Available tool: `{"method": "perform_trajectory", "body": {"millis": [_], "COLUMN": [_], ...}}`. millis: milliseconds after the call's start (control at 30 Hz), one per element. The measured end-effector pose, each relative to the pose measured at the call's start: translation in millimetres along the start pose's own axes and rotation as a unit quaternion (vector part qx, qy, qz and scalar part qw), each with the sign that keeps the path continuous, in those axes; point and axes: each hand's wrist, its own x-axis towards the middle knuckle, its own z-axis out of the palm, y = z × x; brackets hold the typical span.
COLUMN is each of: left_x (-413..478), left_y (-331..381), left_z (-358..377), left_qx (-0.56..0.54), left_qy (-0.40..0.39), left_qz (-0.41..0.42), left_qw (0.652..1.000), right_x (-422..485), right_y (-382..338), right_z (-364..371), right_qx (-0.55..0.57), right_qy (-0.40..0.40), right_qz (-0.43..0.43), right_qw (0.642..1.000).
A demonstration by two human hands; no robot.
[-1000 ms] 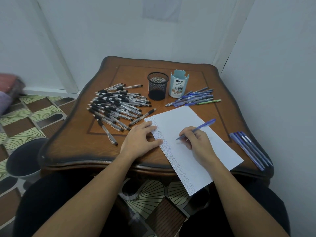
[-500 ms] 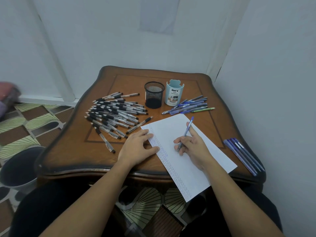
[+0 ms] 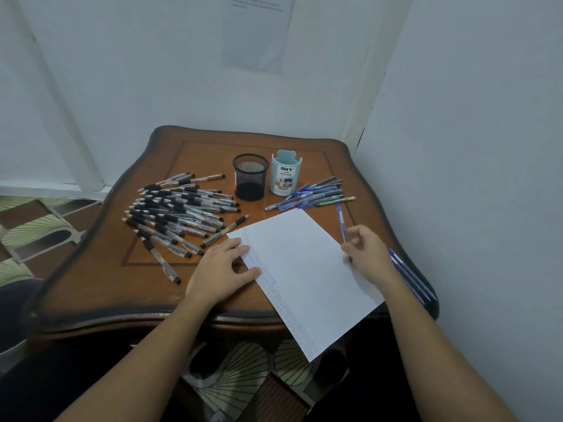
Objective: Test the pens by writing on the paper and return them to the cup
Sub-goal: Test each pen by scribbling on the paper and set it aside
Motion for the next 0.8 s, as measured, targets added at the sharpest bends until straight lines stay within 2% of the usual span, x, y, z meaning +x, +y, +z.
{"method": "perform_trajectory", "body": {"millis": [67, 133, 267, 433, 800], "left_x": [0, 0, -1, 0, -3], "left_y": [-2, -2, 0, 3, 6], "left_z": [-1, 0, 1, 0, -2], "left_qx": [0.0, -0.004, -0.01, -0.008, -0.015], "left_qy": [0.003, 0.002, 0.006, 0.003, 0.004], "left_qz": [-0.002, 0.0, 0.003, -0.002, -0.009], "left_qw": [1.0, 1.0, 1.0, 1.0, 1.0], "right_x": [1, 2, 7, 7, 4], "right_y": [7, 16, 40, 58, 58], "right_z": [-22, -48, -92, -105, -100], "right_qx": [-0.117, -0.158, -0.23, -0.27, -0.263], "right_qy": [0.044, 0.082, 0.095, 0.036, 0.033], "right_qz": [-0.039, -0.034, 0.057, 0.125, 0.088], "right_qw": [0.991, 0.983, 0.967, 0.954, 0.96]}}
